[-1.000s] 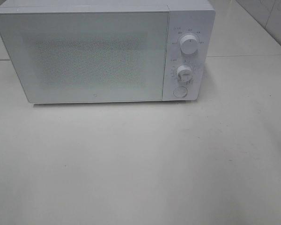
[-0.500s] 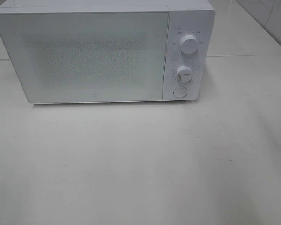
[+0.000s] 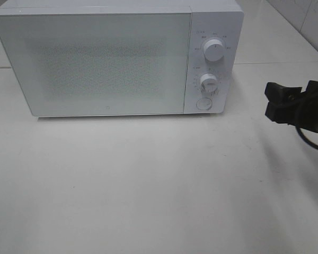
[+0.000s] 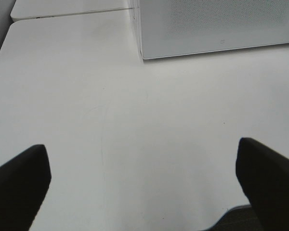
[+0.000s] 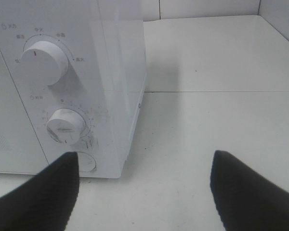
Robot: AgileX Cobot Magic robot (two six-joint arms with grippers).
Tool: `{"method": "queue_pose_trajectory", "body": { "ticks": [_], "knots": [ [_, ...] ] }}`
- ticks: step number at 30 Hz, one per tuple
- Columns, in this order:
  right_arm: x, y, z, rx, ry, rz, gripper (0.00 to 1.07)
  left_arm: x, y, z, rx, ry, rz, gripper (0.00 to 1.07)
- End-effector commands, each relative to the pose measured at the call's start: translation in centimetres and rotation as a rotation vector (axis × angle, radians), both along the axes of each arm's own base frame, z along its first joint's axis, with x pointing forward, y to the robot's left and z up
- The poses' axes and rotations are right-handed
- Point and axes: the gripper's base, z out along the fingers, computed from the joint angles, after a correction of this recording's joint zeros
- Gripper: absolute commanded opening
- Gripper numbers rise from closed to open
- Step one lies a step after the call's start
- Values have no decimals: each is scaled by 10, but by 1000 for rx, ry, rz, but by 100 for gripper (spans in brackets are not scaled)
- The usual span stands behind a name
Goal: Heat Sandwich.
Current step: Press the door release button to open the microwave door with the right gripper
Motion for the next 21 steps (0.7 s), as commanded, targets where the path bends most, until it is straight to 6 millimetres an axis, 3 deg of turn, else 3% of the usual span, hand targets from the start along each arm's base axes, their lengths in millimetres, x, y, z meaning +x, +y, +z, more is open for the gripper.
{"method": "queue_pose_trajectory", "body": {
  "ticks": [1,15,21],
  "knots": [
    [2,12,-12,-26,-26,-40,74,-1,0,1,-7,-15,-8,100],
    [8,61,-39,-40,39,-43,74,-1,0,1,-7,-15,-8,100],
    [9,78,-37,-71,44,-41,74,-1,0,1,-7,-15,-8,100]
  ]
}}
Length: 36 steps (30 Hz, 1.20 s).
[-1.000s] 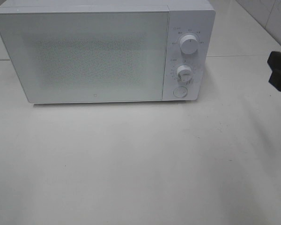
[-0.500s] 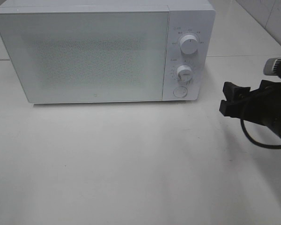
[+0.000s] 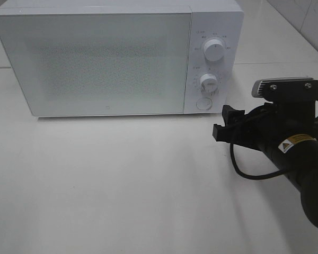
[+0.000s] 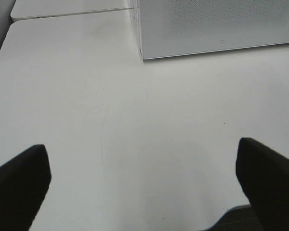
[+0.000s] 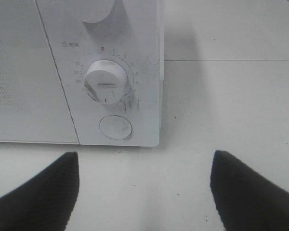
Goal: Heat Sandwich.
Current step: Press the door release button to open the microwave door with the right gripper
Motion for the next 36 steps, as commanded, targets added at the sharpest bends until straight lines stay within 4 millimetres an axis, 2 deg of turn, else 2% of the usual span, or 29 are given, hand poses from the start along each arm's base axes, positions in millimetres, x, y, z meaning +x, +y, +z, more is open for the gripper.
{"method": "queue_pose_trajectory", "body": {
  "ticks": [1,8,11,14,16,18,19,22,25,26,29,32,33,36],
  "knots": [
    [2,11,5,-30,-10,-3,74,-1,0,1,-7,-15,-8,100],
    [4,29,7,-7,36,-22,74,-1,0,1,-7,-15,-8,100],
    [5,31,8,6,33,-22,74,-1,0,1,-7,-15,-8,100],
    [5,30,8,96,43,-56,74,-1,0,1,-7,-15,-8,100],
    [5,29,8,194,56,-102,74,-1,0,1,-7,-15,-8,100],
    [4,29,7,386,77,-168,74,-1,0,1,-7,-15,-8,100],
    [4,29,7,386,77,-168,74,-1,0,1,-7,-15,-8,100],
    [4,29,7,649,101,-252,74,-1,0,1,-7,-15,-8,100],
    [4,29,7,759,111,-288,74,-1,0,1,-7,-15,-8,100],
    [4,29,7,870,120,-323,74,-1,0,1,-7,-15,-8,100],
    [4,29,7,964,126,-353,74,-1,0,1,-7,-15,-8,100],
    [4,29,6,1148,149,-415,72,-1,0,1,-7,-15,-8,100],
    [4,29,6,1148,149,-415,72,-1,0,1,-7,-15,-8,100],
    [4,30,5,1295,171,-468,67,-1,0,1,-7,-15,-8,100]
  ]
}}
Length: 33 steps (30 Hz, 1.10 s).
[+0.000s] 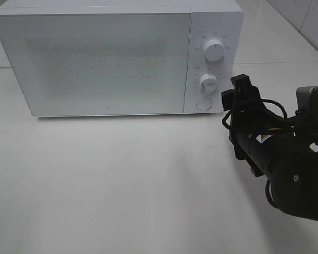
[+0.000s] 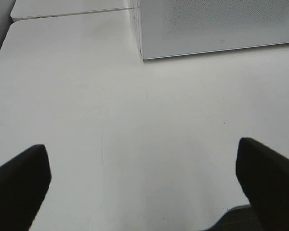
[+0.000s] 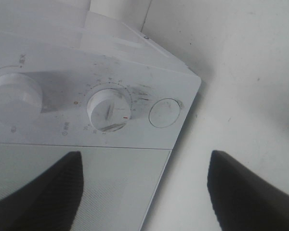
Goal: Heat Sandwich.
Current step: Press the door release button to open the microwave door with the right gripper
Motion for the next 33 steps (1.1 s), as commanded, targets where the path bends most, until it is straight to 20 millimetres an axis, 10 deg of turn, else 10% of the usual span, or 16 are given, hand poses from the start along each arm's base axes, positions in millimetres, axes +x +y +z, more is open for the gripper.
{"method": "queue_pose_trajectory", "body": {
  "ticks": [1,17,33],
  "knots": [
    [0,3,1,139,11,-38,65,-1,0,1,-7,-15,-8,100],
    [0,1,-1,262,41,-104,0,-1,0,1,-7,-15,-8,100],
    [3,-2,-3,254,64,-97,0,-1,0,1,-7,-15,-8,100]
  ]
}}
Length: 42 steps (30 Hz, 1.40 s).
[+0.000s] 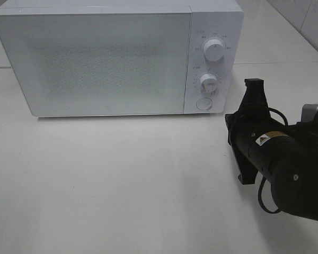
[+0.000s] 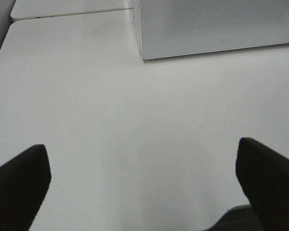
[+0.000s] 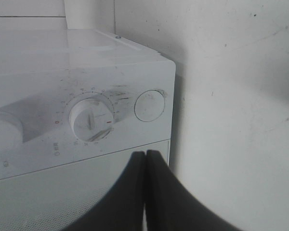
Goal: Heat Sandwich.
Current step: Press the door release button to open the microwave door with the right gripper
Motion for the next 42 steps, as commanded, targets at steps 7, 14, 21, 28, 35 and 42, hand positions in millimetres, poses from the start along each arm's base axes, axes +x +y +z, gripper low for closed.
{"method": "queue_pose_trajectory", "body": {
  "ticks": [7,14,21,28,35,42],
  "knots": [
    [27,7,-11,51,4,50,0,-1,0,1,-7,-15,-8,100],
    [45,11,-23,77,17,25,0,-1,0,1,-7,-15,-8,100],
    [65,15,-29,82,35,27,0,-1,0,1,-7,-15,-8,100],
    [83,20,-38,83,45,27,0,-1,0,1,-7,-15,-8,100],
    [101,20,-46,84,57,21,0,-1,0,1,-7,-15,-8,100],
    [108,24,-48,78,45,22,0,-1,0,1,-7,-15,-8,100]
  ]
}}
